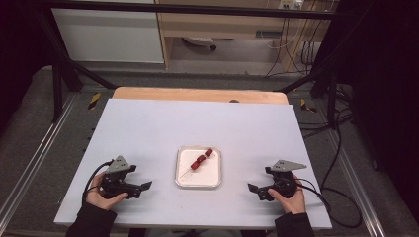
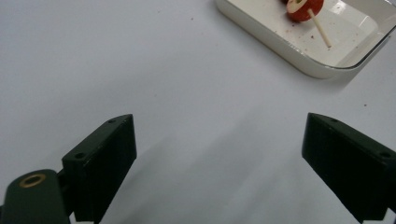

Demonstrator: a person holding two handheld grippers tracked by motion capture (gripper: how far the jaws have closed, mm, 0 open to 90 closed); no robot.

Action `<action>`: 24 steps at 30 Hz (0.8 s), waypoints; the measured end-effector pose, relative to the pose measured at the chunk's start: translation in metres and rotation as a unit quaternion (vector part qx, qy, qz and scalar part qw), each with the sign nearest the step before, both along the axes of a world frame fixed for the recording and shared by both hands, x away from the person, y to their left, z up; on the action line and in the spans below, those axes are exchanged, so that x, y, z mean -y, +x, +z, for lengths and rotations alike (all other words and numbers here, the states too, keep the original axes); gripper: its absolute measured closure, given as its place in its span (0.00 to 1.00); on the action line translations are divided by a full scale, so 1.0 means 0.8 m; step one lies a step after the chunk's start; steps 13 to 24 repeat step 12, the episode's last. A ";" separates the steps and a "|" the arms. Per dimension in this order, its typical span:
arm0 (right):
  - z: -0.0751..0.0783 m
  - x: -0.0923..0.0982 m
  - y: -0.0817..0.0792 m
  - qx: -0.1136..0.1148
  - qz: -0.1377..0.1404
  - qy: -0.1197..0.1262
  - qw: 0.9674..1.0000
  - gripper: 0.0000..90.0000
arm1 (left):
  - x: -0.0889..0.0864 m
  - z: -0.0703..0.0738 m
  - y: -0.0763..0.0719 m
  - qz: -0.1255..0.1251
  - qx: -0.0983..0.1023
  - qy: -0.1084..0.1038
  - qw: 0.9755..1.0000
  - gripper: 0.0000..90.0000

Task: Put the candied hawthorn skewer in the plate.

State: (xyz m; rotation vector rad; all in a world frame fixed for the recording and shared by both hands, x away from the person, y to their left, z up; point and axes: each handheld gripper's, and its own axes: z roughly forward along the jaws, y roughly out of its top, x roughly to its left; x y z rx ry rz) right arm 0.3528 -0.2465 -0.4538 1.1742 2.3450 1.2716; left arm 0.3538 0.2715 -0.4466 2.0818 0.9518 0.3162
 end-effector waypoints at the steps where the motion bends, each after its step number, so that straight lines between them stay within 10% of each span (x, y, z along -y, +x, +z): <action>1: 0.000 0.000 0.000 0.000 0.000 0.000 1.000 0.01 | -0.002 -0.001 -0.001 0.002 0.001 0.000 1.000 0.11; 24: -0.002 -0.001 -0.001 -0.003 0.006 -0.007 1.000 0.01 | -0.011 -0.005 -0.005 0.002 0.004 -0.002 1.000 0.10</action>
